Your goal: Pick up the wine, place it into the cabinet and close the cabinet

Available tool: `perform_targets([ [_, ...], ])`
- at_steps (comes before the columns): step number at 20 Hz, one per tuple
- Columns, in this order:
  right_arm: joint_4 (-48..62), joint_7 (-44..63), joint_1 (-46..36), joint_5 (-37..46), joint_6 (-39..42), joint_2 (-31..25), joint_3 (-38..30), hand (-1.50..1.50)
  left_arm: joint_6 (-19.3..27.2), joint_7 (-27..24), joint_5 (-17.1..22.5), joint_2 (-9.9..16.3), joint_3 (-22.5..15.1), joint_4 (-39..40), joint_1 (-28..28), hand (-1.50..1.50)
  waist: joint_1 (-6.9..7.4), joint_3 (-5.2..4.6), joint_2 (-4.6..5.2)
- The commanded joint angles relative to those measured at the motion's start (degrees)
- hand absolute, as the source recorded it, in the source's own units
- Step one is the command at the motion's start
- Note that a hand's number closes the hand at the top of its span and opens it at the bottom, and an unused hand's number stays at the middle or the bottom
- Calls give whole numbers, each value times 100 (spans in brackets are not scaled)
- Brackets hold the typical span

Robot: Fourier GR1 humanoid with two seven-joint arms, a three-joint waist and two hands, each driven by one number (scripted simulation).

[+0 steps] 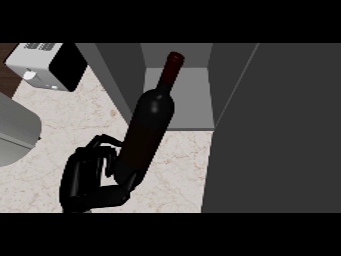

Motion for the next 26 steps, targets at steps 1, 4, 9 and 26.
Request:
perform_targets([
  [1,-468,110,95,-168,13,-33,-117,-150,624,453,-115,-97,-199,155,-684,150,-18,0,5],
  [4,-232,-142,325,-628,375,-181,-644,-150,674,380,-168,-99,-436,-24,-529,150,-7,1,3],
  [9,-302,188,-6,-484,133,-133,-529,-150,1333,717,-4,-101,-567,696,-1647,150,-29,-1,9],
  [26,-144,423,-459,-871,169,-452,-1067,-150,2534,-201,297,-102,-1041,3146,-3046,150,-42,-2,13],
])
